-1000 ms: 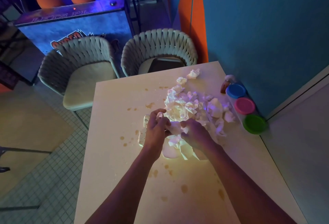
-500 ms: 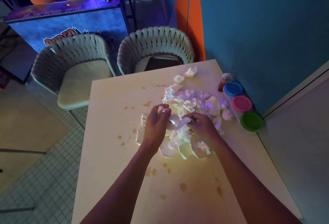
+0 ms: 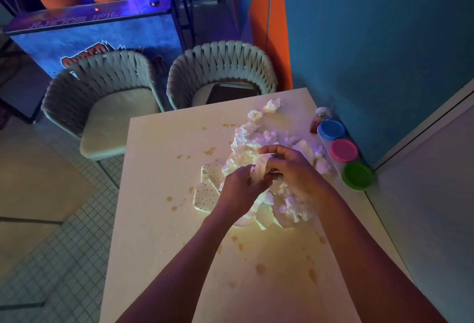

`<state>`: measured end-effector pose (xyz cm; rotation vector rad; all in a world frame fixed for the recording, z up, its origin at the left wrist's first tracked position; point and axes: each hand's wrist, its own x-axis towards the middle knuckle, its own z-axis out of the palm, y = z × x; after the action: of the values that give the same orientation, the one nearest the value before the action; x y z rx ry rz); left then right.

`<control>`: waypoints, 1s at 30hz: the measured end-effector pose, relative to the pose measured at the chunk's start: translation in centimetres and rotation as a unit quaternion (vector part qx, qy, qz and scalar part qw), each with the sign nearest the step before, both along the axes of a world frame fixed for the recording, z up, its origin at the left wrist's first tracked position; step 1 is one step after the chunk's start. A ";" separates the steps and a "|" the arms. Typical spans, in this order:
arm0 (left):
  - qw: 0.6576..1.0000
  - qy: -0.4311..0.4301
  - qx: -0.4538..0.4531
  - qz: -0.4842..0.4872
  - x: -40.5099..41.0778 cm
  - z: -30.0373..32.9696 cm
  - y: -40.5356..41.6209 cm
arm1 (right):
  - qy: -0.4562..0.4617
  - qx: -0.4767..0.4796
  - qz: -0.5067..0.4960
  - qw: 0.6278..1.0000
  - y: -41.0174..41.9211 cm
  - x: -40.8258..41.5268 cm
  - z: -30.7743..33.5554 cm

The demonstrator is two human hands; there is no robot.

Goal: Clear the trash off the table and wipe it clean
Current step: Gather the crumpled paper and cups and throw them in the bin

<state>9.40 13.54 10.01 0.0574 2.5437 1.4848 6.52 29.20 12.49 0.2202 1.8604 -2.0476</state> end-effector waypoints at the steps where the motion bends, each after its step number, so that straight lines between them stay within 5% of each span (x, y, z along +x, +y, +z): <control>1: 1.000 0.003 -0.009 0.003 0.0 -0.1 0.0 | 0.000 -0.002 -0.007 1.000 -0.1 0.0 0.1; 14: 0.978 -0.024 0.161 0.131 -0.4 2.7 -2.4 | -0.056 -0.016 0.043 0.997 -0.8 1.8 -1.4; 24: 0.978 0.020 0.134 0.156 1.2 2.3 -3.6 | -0.133 -0.167 0.029 0.976 -2.7 2.8 -2.3; 30: 0.993 -0.041 0.036 0.100 2.4 0.1 -4.2 | -0.125 -0.141 -0.005 0.982 -3.2 2.2 -2.3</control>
<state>11.82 9.35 10.11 -0.2511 2.4911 1.6146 8.72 25.96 10.17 0.3924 1.4077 -2.1476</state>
